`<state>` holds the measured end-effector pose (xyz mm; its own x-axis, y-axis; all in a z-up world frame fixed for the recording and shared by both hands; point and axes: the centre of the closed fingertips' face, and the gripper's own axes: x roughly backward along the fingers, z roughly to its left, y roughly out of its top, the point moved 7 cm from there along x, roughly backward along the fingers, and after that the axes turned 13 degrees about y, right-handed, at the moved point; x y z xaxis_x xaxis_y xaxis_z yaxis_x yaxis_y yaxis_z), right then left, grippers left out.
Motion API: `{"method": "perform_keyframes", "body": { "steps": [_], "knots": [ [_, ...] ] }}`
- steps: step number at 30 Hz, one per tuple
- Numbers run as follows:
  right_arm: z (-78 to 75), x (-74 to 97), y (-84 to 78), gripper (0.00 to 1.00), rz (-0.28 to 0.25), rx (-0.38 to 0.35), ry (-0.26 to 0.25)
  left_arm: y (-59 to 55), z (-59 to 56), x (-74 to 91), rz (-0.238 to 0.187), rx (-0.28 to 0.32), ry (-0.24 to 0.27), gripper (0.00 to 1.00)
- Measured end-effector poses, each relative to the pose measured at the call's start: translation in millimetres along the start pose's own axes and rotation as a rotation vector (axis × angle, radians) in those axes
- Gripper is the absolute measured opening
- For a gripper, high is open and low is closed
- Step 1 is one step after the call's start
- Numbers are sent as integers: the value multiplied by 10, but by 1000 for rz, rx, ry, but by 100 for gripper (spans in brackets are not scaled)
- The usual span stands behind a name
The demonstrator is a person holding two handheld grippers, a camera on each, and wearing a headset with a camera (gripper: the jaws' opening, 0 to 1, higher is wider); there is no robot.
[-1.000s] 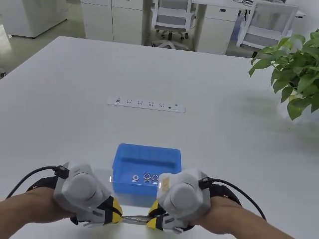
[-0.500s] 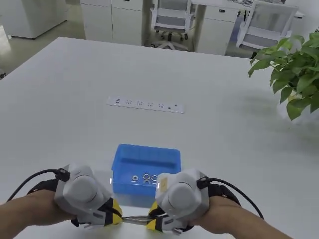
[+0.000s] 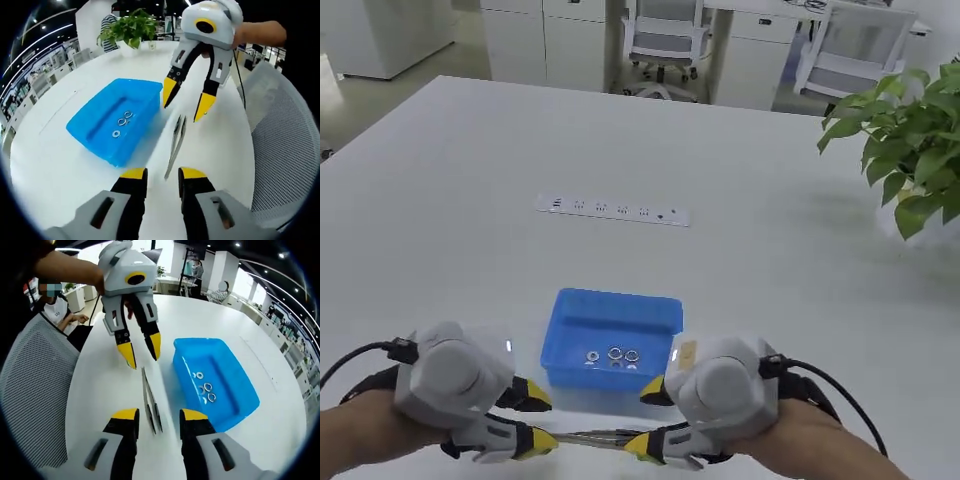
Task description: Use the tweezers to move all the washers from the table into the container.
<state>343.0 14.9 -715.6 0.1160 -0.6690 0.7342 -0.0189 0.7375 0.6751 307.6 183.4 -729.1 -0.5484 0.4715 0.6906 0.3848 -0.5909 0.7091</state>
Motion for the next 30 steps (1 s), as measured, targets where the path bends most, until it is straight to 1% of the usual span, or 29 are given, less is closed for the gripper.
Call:
{"method": "perform_keyframes", "body": {
  "steps": [1,2,3,4,6,7,9,11,12,13,17,21,25,27,30],
  "knots": [
    [-2,55,-1,39,-16,-16,-16,3,7,23,-11,17,7,35],
    [-5,97,-2,40,-27,-19,-32,12,13,61,-31,47,19,38],
    [-11,140,-4,41,-36,-22,-51,22,17,85,-48,60,27,43],
    [-13,206,-7,43,-58,-40,-77,26,18,128,-62,71,37,46],
    [-15,306,-11,49,-103,-70,-115,37,21,186,-77,85,56,50],
    [-15,347,-23,51,-111,-80,-128,60,12,231,-97,96,64,52],
    [-10,453,-39,54,-135,-78,-158,95,-4,298,-132,115,76,57],
    [-2,527,-57,57,-154,-100,-182,115,-16,354,-154,123,84,60],
    [4,566,-67,59,-166,-109,-196,121,-19,366,-158,125,87,62],
    [14,615,-70,60,-190,-115,-214,138,-29,394,-166,127,97,63],
    [91,738,-127,66,-220,-139,-251,207,-68,494,-193,130,126,71],
    [180,797,-212,72,-232,-152,-275,256,-109,583,-223,145,153,79],
    [268,859,-258,78,-263,-156,-299,255,-116,644,-234,148,184,88],
    [318,888,-277,82,-280,-158,-304,247,-121,675,-249,160,197,93],
    [377,912,-311,87,-289,-165,-311,232,-153,709,-257,158,200,98]
  ]
}}
